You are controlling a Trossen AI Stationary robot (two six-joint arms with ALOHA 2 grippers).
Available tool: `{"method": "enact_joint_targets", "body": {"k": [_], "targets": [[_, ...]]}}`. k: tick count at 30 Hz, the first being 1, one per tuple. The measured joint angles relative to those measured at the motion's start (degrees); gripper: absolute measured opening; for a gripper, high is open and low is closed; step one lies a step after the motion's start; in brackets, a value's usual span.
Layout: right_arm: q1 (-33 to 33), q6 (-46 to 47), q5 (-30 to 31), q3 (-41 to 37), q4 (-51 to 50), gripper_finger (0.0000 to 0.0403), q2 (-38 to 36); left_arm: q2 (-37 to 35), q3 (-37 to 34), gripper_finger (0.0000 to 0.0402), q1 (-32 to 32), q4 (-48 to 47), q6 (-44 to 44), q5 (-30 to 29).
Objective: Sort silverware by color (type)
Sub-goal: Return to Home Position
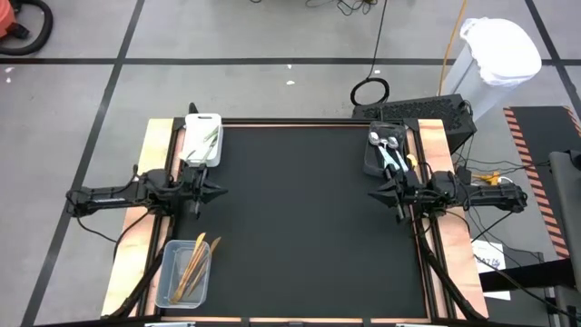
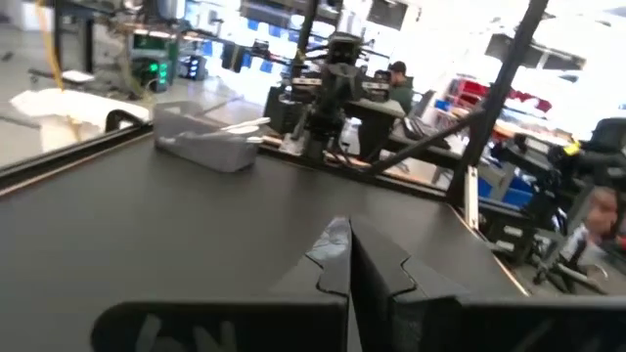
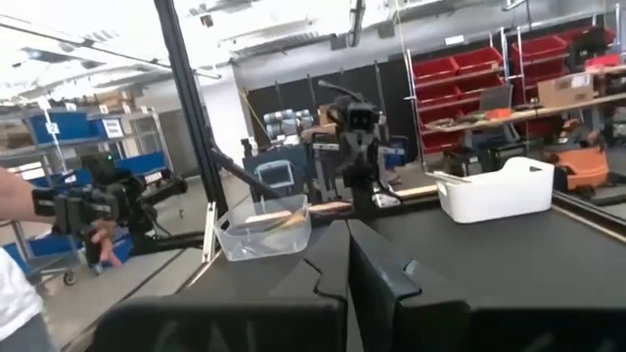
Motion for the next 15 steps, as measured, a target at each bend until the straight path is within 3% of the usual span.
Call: {"method": "enact_joint_targets", "body": {"k": [15], "targets": [[0.0, 0.0, -0.5, -0.1, -7.0, 0.0012, 0.0, 0.2, 0.0, 0.0025, 0.0, -0.3, -2.9, -1.6]]}}
